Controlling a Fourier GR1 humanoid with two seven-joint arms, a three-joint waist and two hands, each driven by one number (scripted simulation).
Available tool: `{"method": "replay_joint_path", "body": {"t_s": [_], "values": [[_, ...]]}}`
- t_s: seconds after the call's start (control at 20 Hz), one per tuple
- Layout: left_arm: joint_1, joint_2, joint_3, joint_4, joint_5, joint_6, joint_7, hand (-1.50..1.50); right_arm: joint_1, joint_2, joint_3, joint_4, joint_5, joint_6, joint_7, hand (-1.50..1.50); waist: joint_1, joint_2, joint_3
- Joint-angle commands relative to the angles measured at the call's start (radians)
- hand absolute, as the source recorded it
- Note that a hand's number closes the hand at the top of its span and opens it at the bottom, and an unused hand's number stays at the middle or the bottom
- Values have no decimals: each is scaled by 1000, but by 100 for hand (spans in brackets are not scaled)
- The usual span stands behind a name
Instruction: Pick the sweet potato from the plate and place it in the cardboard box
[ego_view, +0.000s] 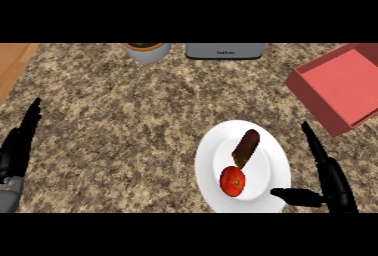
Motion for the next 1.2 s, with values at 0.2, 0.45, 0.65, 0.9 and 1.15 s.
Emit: {"method": "replay_joint_path", "body": {"t_s": [0.2,0.45,0.65,0.9,1.15], "values": [[12,0,4,-8,-7,-22,2,0,-144,-214,77,-77,145,289,401,-150,19,0,-2],[-24,-15,-4,-32,-26,-17,52,0,-244,-204,155,-90,136,503,596,-150,19,1,-1],[7,-10,30,-3,-25,-28,-8,0,-364,-141,182,-106,83,673,783,-150,18,0,-1],[-31,-55,25,-7,-76,-18,54,0,-455,-33,132,109,84,750,736,-150,7,2,1],[-24,-63,81,5,-99,-42,24,0,-515,14,85,204,160,826,727,-150,6,1,1]]}}
